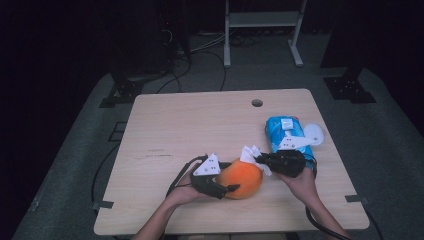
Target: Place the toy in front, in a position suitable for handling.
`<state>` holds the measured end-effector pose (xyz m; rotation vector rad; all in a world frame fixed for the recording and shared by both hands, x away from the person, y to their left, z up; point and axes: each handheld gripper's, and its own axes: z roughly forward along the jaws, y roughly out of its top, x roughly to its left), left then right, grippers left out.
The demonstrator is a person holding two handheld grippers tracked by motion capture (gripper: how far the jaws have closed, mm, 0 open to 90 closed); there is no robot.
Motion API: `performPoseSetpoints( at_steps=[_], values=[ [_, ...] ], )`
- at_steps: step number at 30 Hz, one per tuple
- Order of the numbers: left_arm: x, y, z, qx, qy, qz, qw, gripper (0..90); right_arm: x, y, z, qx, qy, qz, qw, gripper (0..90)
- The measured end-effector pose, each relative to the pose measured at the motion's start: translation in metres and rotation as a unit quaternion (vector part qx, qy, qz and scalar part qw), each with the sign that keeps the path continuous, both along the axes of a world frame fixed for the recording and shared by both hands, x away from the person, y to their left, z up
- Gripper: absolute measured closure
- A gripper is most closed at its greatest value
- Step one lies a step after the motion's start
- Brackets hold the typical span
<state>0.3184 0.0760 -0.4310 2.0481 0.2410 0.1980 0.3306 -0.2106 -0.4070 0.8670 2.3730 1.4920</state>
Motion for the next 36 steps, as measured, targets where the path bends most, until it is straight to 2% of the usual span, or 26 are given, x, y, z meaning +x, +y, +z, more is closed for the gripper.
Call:
performPoseSetpoints(
  at_steps=[1,3,5,7,10,14,17,18,19,22,23,24,26,27,28,31,34,36],
  values=[
    [0.002,0.001,0.002,-0.004,0.014,-0.002,0.9999,22.5,-0.002,-0.001,-0.002,0.001,0.002,0.001,1.0,83.9],
    [0.004,0.003,0.004,-0.025,0.04,0.001,0.9989,14.9,-0.01,-0.004,-0.006,0.003,0.002,-0.001,1.0,83.9],
    [0.007,0.003,0.005,-0.025,0.056,0.009,0.9981,11.8,-0.015,-0.007,-0.007,0.003,0.0,-0.002,1.0,83.9],
    [0.008,0.002,0.003,-0.023,0.069,0.003,0.9973,12.1,-0.018,-0.009,-0.007,0.002,0.001,-0.003,1.0,83.9],
    [0.004,-0.001,0.0,-0.015,0.052,-0.008,0.9985,24.7,-0.026,-0.016,-0.01,0.001,0.004,-0.004,1.0,83.9],
    [0.001,-0.003,0.0,-0.004,0.04,-0.014,0.9991,27.9,-0.034,-0.017,-0.009,-0.001,-0.004,0.001,1.0,84.0],
    [-0.001,-0.006,0.0,-0.001,0.03,-0.019,0.9994,29.5,-0.042,-0.007,-0.001,-0.001,-0.019,0.024,0.9995,84.0],
    [-0.004,-0.009,0.002,0.005,0.019,-0.026,0.9995,30.2,-0.046,0.006,0.006,-0.003,-0.032,0.047,0.9984,83.9],
    [-0.004,-0.009,0.002,0.005,0.019,-0.026,0.9995,30.6,-0.046,0.006,0.006,-0.003,-0.032,0.047,0.9984,83.9],
    [-0.006,-0.008,0.002,0.01,0.016,-0.026,0.9995,31.1,-0.044,0.023,0.013,-0.021,-0.051,0.063,0.9965,84.0],
    [-0.006,-0.007,0.002,0.01,0.016,-0.027,0.9995,31.9,-0.037,0.023,0.014,-0.024,-0.047,0.059,0.9969,84.0],
    [-0.006,-0.005,0.002,0.01,0.017,-0.028,0.9994,31.9,-0.037,0.023,0.014,-0.024,-0.047,0.059,0.9969,84.0],
    [-0.006,-0.005,0.001,0.01,0.014,-0.033,0.9993,32.2,-0.029,0.015,0.011,-0.027,-0.041,0.038,0.9981,84.0],
    [-0.006,-0.005,0.001,0.01,0.013,-0.034,0.9993,32.1,-0.021,0.003,0.005,-0.022,-0.027,0.019,0.9992,84.0],
    [-0.007,-0.006,0.001,0.008,0.012,-0.036,0.9993,32.1,-0.021,0.003,0.005,-0.022,-0.027,0.019,0.9992,84.0],
    [-0.009,-0.01,0.001,0.003,0.012,-0.045,0.9989,31.8,-0.016,-0.016,-0.003,-0.007,0.002,0.003,1.0,84.1],
    [-0.012,-0.015,0.002,0.015,0.001,-0.057,0.9983,31.4,-0.021,-0.016,-0.001,-0.014,-0.004,0.002,0.9999,84.1],
    [-0.015,-0.018,0.002,0.017,-0.004,-0.061,0.998,31.4,-0.025,-0.009,0.004,-0.021,-0.017,0.014,0.9995,84.1]
  ],
)
